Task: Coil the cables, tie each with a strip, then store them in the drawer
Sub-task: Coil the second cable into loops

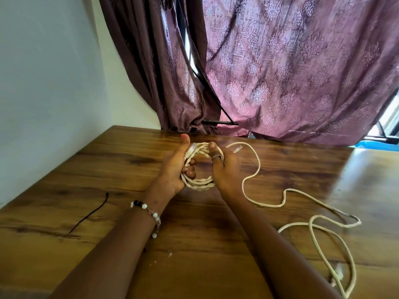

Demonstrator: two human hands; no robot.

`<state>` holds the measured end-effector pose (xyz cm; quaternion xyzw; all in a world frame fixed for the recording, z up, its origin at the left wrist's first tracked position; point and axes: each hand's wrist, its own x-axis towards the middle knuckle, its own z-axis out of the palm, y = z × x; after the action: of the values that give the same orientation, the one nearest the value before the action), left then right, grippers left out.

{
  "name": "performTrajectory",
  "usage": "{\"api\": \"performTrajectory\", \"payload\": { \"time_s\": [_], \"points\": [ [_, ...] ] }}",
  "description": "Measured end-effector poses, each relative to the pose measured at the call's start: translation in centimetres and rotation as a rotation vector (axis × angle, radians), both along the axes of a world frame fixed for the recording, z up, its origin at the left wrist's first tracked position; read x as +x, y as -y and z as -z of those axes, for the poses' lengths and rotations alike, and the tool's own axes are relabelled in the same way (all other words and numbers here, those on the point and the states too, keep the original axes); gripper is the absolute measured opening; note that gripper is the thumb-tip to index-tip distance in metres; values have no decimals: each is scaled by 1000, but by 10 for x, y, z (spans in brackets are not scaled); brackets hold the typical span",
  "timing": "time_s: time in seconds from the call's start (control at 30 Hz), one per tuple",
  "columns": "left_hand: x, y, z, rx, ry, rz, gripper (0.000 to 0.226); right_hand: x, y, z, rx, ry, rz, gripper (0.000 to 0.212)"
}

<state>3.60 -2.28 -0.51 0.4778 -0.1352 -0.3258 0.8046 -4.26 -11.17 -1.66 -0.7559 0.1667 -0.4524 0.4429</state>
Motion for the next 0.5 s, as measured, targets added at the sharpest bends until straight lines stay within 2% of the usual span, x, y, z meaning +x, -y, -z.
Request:
{"api": "performTrajectory", "payload": {
  "time_s": [0.3, 0.5],
  "points": [
    [-13, 8, -2, -41, -5, -87, 47, 1, 3, 4, 51, -8, 229, 44],
    [-21, 10, -3, -160, 37, 19, 51, -1, 7, 5, 75, -22, 309, 28]
  ]
}}
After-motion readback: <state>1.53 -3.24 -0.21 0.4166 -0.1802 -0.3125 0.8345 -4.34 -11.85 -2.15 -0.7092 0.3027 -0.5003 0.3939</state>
